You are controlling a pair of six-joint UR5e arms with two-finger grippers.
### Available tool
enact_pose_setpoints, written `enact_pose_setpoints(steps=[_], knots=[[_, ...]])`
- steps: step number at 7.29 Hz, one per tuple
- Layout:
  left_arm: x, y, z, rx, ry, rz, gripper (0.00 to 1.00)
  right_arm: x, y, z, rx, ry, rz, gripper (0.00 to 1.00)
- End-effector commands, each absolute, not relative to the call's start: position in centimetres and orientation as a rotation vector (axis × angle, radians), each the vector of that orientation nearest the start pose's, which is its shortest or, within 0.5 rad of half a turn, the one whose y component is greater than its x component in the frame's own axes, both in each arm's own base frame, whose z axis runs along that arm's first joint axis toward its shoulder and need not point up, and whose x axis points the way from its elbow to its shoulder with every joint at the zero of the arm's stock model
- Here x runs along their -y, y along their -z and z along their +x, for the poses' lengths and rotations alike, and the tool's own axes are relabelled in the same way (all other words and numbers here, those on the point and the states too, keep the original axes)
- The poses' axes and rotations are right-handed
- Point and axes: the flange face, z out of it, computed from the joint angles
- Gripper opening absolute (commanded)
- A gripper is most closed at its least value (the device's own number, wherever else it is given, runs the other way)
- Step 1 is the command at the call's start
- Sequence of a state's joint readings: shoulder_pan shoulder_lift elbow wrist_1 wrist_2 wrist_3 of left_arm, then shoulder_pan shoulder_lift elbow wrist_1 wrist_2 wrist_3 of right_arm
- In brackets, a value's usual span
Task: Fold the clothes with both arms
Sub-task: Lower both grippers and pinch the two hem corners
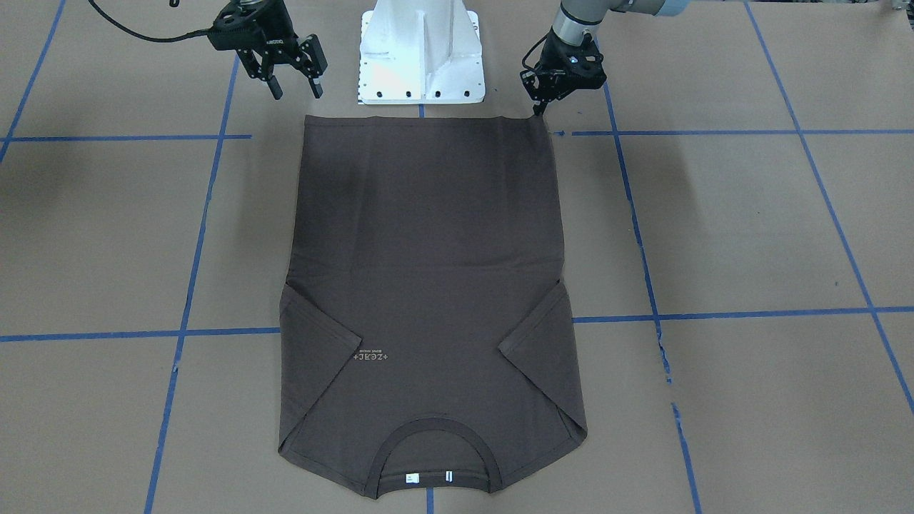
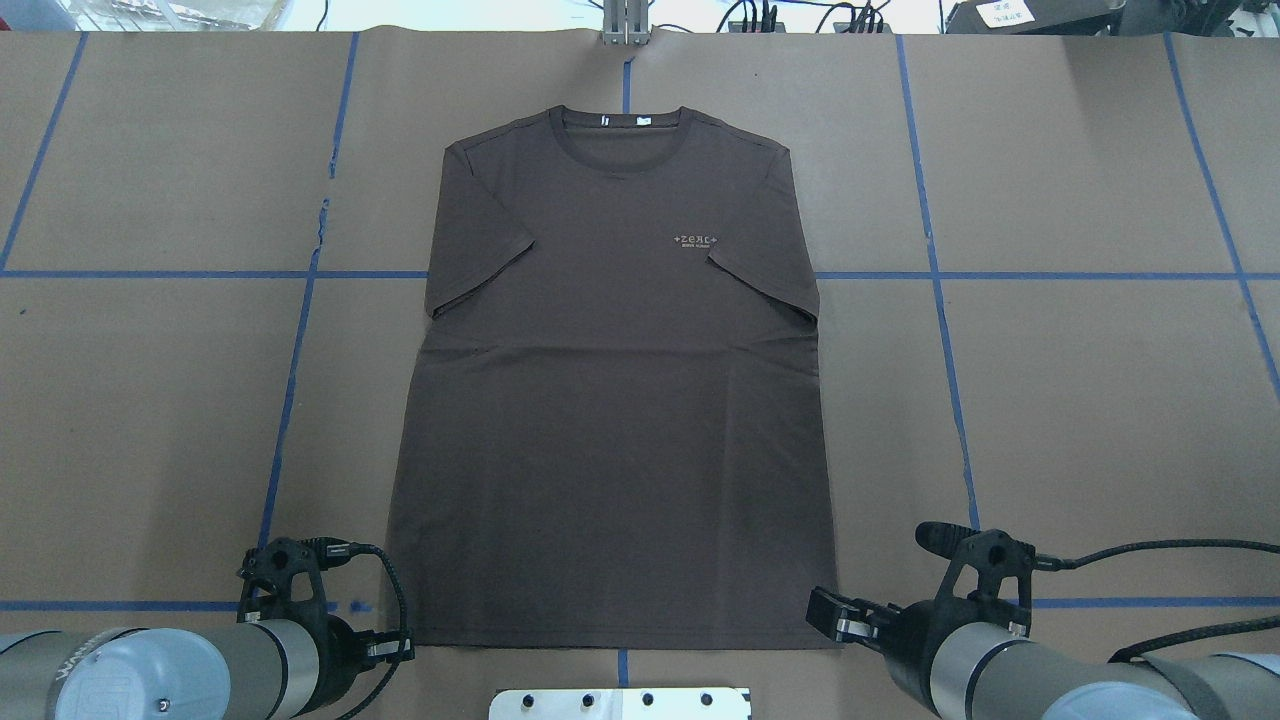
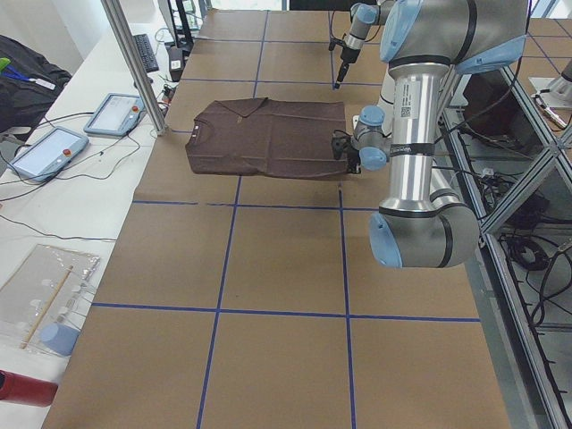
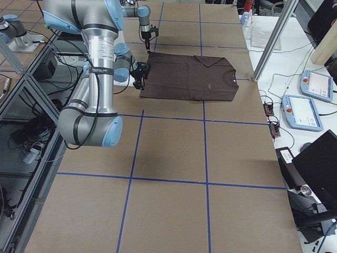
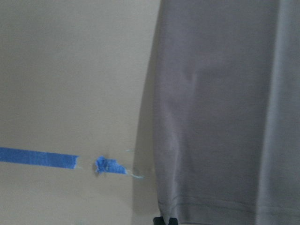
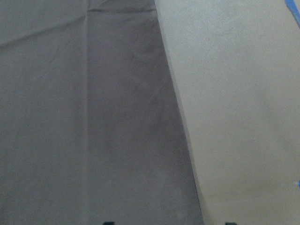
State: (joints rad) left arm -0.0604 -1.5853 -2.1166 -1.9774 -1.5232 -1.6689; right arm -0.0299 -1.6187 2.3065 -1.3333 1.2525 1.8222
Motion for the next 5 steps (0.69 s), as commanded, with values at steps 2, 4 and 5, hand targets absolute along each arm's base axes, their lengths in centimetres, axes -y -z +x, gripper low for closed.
enact_pose_setpoints(steps=[2, 4, 5], knots=[[16.7, -34.4, 46.2, -0.990, 0.170, 0.025, 0.00, 12.1, -34.0, -45.1, 0.850, -0.424, 0.175, 0.71], [16.6, -34.2, 46.2, -0.993, 0.168, 0.025, 0.00, 11.5, -35.1, -47.5, 0.830, -0.419, 0.189, 0.70], [16.7, -33.9, 46.0, -1.000, 0.170, 0.025, 0.00, 11.4, -35.2, -48.2, 0.826, -0.418, 0.191, 0.70]])
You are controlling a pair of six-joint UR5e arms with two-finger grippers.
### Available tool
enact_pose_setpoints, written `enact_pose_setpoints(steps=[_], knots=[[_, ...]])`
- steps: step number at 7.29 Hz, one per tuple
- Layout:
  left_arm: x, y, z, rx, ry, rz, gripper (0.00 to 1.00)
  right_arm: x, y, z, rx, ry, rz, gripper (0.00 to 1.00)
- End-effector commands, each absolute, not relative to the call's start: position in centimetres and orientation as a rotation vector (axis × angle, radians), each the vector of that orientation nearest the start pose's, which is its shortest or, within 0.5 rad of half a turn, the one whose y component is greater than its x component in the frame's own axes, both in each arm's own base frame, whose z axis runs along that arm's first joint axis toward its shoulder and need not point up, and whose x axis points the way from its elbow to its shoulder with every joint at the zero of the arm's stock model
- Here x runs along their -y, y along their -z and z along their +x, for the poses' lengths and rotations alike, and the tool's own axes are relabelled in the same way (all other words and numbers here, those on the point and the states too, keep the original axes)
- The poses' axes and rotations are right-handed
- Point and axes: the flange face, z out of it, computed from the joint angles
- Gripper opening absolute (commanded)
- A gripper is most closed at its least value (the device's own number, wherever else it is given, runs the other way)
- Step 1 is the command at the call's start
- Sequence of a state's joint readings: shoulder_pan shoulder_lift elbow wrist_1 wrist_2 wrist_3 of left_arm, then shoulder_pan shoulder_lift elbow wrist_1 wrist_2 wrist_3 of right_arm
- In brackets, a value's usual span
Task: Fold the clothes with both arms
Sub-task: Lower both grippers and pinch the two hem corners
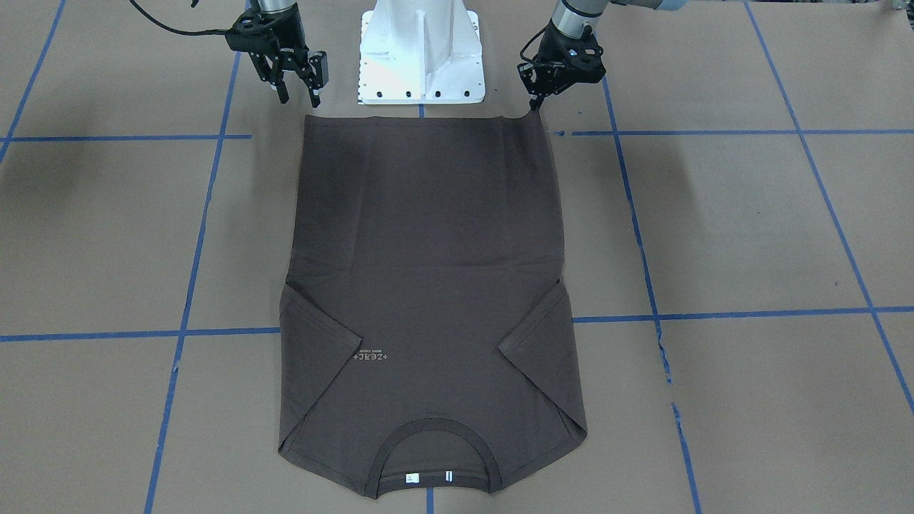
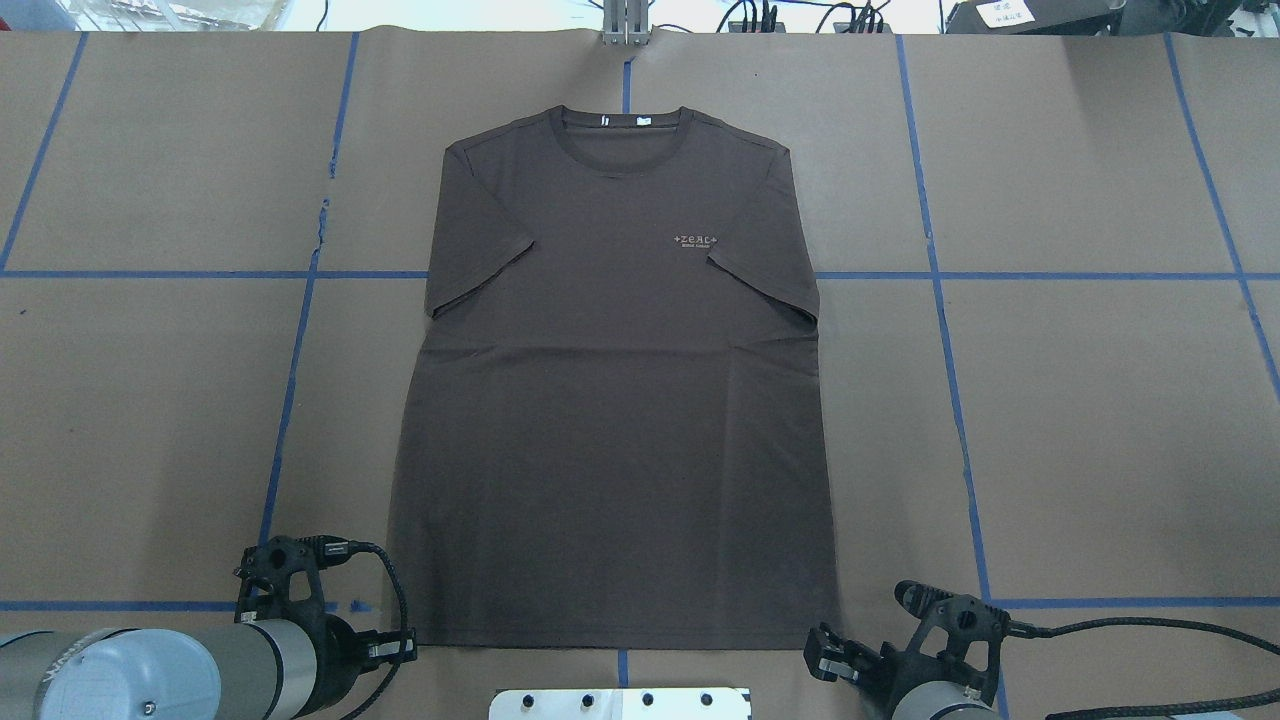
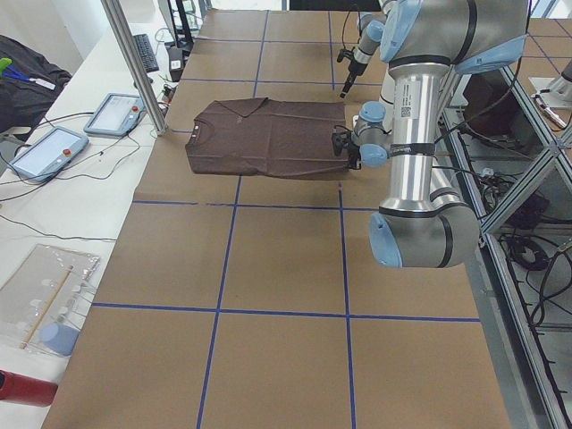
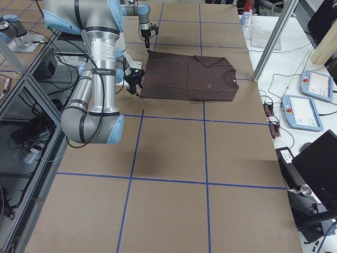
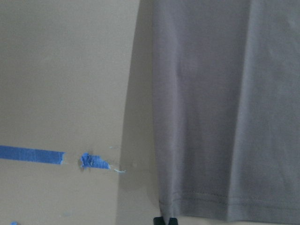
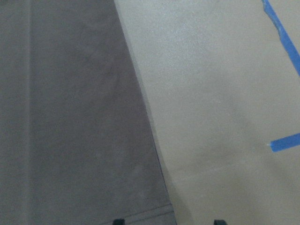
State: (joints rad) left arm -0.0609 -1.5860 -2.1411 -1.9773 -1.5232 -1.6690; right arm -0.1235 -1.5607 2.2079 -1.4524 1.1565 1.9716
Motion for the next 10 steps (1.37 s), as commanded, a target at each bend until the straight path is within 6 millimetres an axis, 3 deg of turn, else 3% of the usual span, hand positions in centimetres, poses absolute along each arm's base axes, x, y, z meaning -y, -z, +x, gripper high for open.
enact_pose_setpoints(steps=[1, 3, 10], knots=[[16.6, -33.8, 46.0, -1.002, 0.168, 0.024, 0.00, 11.2, -35.3, -48.3, 0.824, -0.413, 0.189, 0.70], [16.6, -33.6, 45.9, -1.005, 0.168, 0.024, 0.00, 11.3, -35.0, -48.7, 0.831, -0.418, 0.204, 0.63], [16.5, -33.3, 45.8, -1.013, 0.167, 0.023, 0.00, 11.7, -35.9, -50.0, 0.815, -0.420, 0.244, 0.58]])
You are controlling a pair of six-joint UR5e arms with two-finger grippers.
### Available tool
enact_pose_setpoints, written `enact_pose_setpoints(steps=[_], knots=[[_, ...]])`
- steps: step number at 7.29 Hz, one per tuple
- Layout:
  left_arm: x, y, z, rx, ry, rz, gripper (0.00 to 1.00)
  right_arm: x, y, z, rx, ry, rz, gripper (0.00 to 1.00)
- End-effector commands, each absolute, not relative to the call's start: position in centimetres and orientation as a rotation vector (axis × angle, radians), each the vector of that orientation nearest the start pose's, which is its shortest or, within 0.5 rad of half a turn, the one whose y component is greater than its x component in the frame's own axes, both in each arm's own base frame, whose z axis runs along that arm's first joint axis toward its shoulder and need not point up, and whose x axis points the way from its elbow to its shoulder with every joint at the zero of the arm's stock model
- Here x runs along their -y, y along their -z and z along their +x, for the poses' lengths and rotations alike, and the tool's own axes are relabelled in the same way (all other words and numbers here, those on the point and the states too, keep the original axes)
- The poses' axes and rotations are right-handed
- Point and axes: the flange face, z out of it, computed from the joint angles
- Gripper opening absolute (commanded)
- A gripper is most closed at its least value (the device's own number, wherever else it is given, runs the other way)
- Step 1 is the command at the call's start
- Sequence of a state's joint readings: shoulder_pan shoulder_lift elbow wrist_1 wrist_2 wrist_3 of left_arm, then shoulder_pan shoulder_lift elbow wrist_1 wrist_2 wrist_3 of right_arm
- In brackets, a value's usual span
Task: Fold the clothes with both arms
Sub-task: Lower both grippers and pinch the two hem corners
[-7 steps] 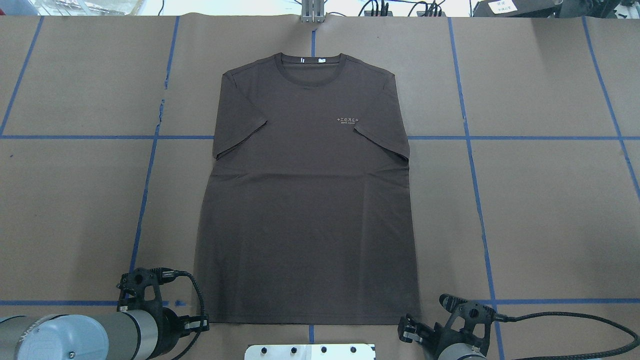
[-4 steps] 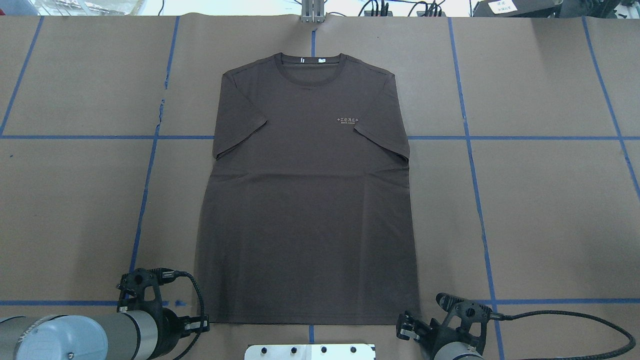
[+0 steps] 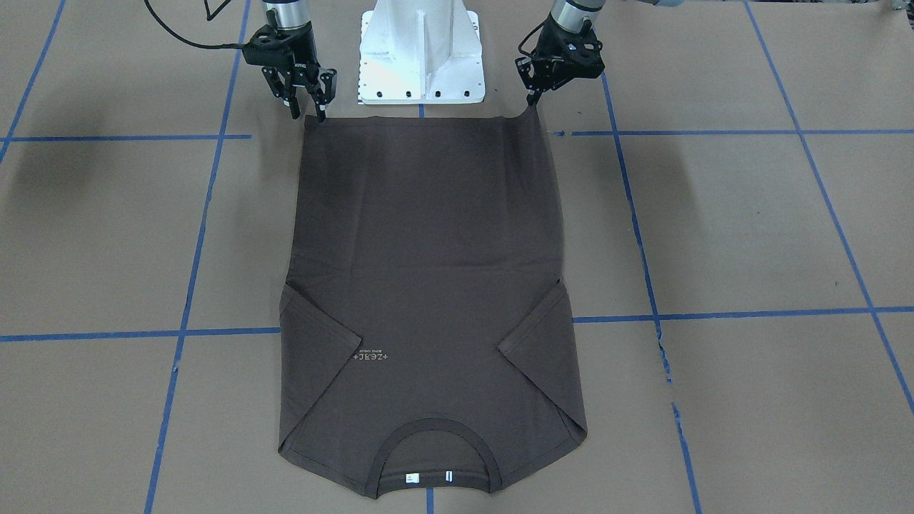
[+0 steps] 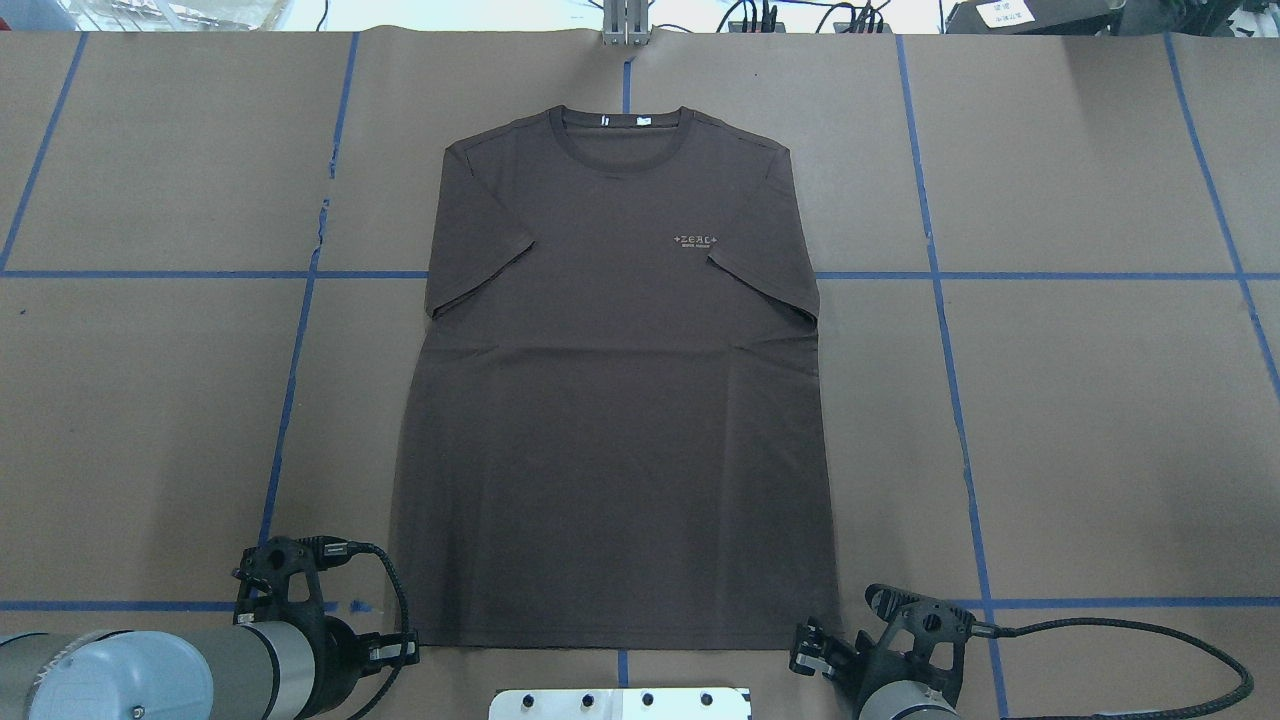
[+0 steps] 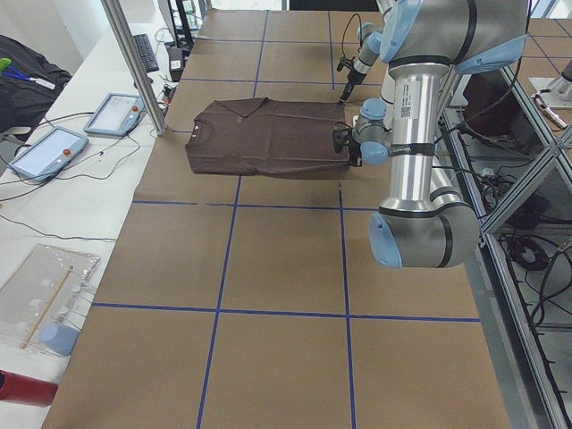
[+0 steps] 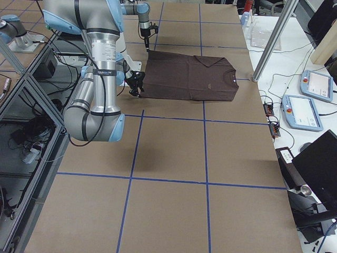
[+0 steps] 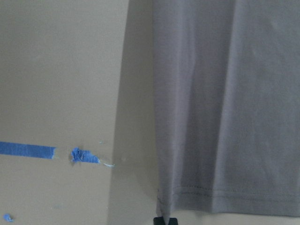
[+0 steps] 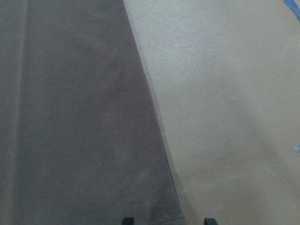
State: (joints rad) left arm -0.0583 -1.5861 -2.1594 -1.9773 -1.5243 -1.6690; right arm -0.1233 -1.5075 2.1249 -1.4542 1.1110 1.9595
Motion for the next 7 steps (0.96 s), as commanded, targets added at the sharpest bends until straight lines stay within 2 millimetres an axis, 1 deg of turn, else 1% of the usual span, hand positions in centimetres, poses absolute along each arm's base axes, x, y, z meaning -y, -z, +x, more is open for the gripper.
enact_pose_setpoints(steps=[1, 2, 3, 4, 5, 7], knots=[[16.50, -33.22, 45.73, -1.014, 0.167, 0.023, 0.00, 11.75, -35.85, -50.01, 0.815, -0.421, 0.246, 0.51], [16.47, -33.01, 45.61, -1.019, 0.166, 0.022, 0.00, 11.89, -35.86, -50.08, 0.818, -0.432, 0.260, 0.40], [16.47, -33.01, 45.61, -1.019, 0.166, 0.022, 0.00, 12.03, -35.34, -50.24, 0.829, -0.443, 0.257, 0.16], [16.47, -32.94, 45.57, -1.020, 0.166, 0.022, 0.00, 12.17, -35.11, -50.30, 0.833, -0.447, 0.257, 0.00], [16.46, -32.57, 45.37, -1.029, 0.166, 0.021, 0.00, 12.17, -35.32, -50.34, 0.829, -0.446, 0.259, 0.00], [16.46, -32.50, 45.39, -1.031, 0.166, 0.021, 0.00, 12.26, -35.76, -50.30, 0.816, -0.446, 0.265, 0.00]])
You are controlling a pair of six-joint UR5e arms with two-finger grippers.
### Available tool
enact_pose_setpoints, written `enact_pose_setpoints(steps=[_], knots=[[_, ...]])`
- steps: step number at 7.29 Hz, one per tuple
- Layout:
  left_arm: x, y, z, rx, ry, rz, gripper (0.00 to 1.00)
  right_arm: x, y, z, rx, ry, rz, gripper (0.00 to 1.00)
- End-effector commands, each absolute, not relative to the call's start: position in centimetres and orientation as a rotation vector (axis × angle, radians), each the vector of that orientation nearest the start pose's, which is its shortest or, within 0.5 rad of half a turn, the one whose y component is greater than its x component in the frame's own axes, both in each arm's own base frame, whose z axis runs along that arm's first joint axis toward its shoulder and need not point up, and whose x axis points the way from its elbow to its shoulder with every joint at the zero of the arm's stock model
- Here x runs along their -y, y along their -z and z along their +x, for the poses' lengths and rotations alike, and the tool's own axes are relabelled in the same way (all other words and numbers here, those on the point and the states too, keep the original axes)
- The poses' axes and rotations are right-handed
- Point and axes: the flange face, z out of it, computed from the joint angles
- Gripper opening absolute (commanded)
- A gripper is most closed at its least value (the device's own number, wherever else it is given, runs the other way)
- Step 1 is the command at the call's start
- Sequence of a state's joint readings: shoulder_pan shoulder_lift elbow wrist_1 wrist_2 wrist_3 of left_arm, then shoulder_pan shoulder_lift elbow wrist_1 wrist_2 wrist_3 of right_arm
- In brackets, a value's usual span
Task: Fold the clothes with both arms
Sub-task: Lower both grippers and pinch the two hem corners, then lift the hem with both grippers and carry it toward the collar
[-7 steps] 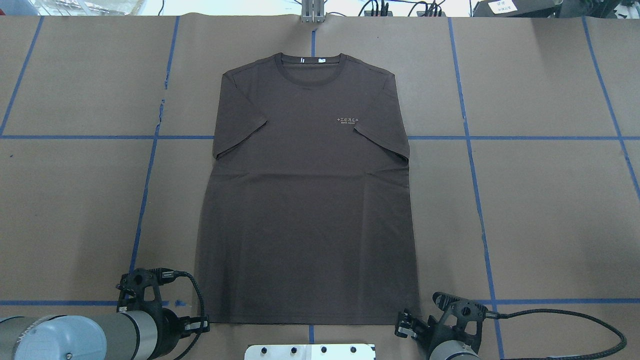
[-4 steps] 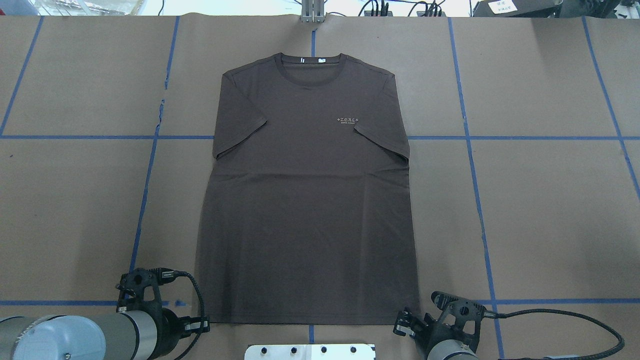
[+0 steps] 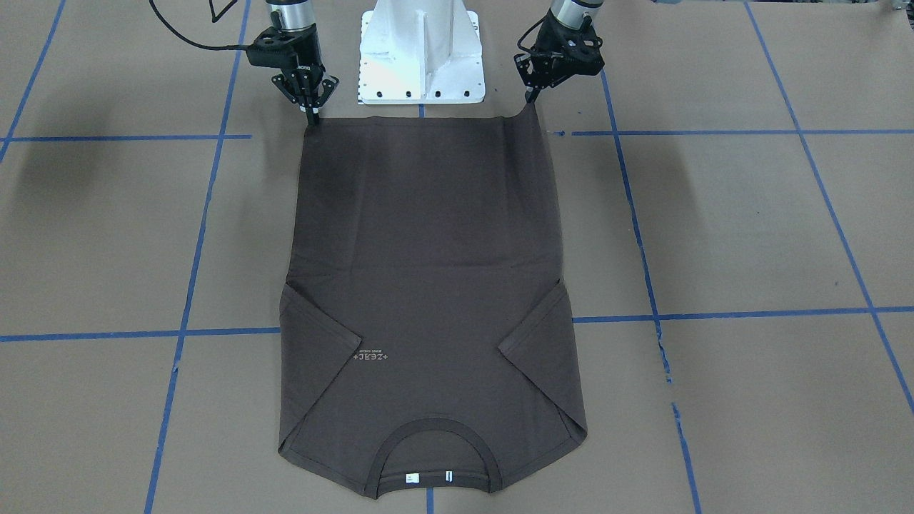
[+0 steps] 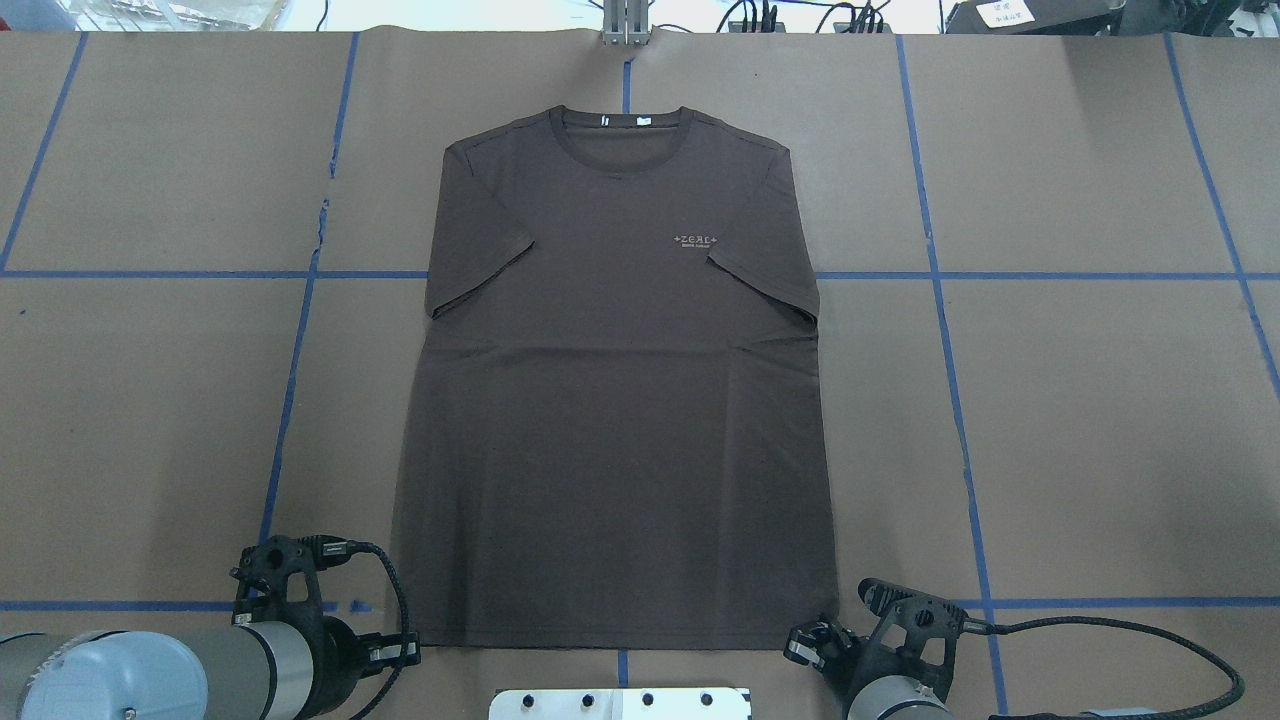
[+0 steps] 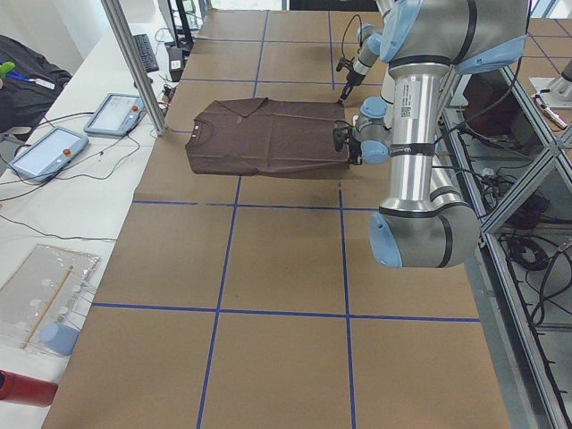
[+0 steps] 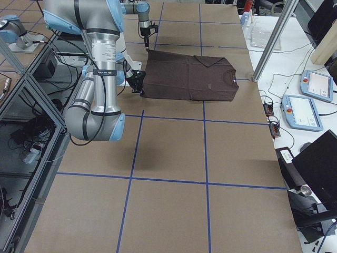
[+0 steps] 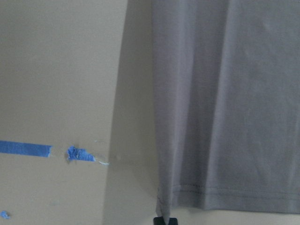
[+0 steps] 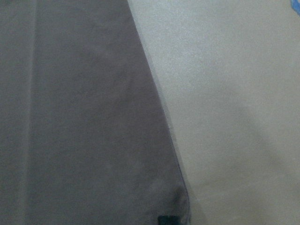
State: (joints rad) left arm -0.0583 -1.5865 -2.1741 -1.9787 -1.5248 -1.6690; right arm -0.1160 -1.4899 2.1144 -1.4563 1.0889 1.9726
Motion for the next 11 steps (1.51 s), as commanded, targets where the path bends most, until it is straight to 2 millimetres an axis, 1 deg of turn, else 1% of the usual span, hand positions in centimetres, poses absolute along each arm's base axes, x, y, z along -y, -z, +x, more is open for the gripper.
enact_pose_setpoints(steps=[1, 2, 3, 4, 5, 6, 7, 8, 9, 10, 11], knots=[[16.5, -32.6, 45.4, -1.030, 0.166, 0.021, 0.00, 12.4, -35.6, -50.2, 0.801, -0.442, 0.271, 0.00], [16.5, -32.6, 45.4, -1.030, 0.166, 0.021, 0.00, 12.6, -34.8, -49.7, 0.803, -0.443, 0.273, 0.00], [16.5, -32.4, 45.4, -1.033, 0.166, 0.021, 0.00, 13.0, -33.1, -48.4, 0.816, -0.449, 0.268, 0.00], [16.4, -31.9, 45.0, -1.043, 0.165, 0.020, 0.00, 13.1, -31.1, -46.5, 0.818, -0.448, 0.263, 0.00], [16.4, -30.5, 43.8, -1.068, 0.165, 0.016, 0.00, 13.0, -29.1, -44.6, 0.828, -0.443, 0.253, 0.00], [16.2, -28.4, 42.2, -1.062, 0.162, 0.013, 0.00, 12.1, -26.9, -42.5, 0.842, -0.423, 0.227, 0.00], [15.7, -25.1, 38.9, -1.065, 0.143, -0.020, 0.00, 11.0, -24.8, -39.7, 0.836, -0.385, 0.201, 0.00], [14.9, -21.8, 34.8, -1.064, 0.113, -0.069, 0.00, 10.0, -22.5, -36.1, 0.843, -0.365, 0.143, 0.00], [14.2, -18.8, 30.5, -1.085, 0.089, -0.109, 0.00, 9.7, -21.3, -33.8, 0.842, -0.373, 0.108, 0.00], [14.1, -17.7, 28.2, -1.079, 0.076, -0.149, 0.00, 9.9, -20.6, -33.8, 0.854, -0.379, 0.100, 0.00], [14.6, -17.7, 28.3, -1.075, 0.079, -0.141, 0.00, 10.9, -20.6, -33.6, 0.849, -0.404, 0.114, 0.00]])
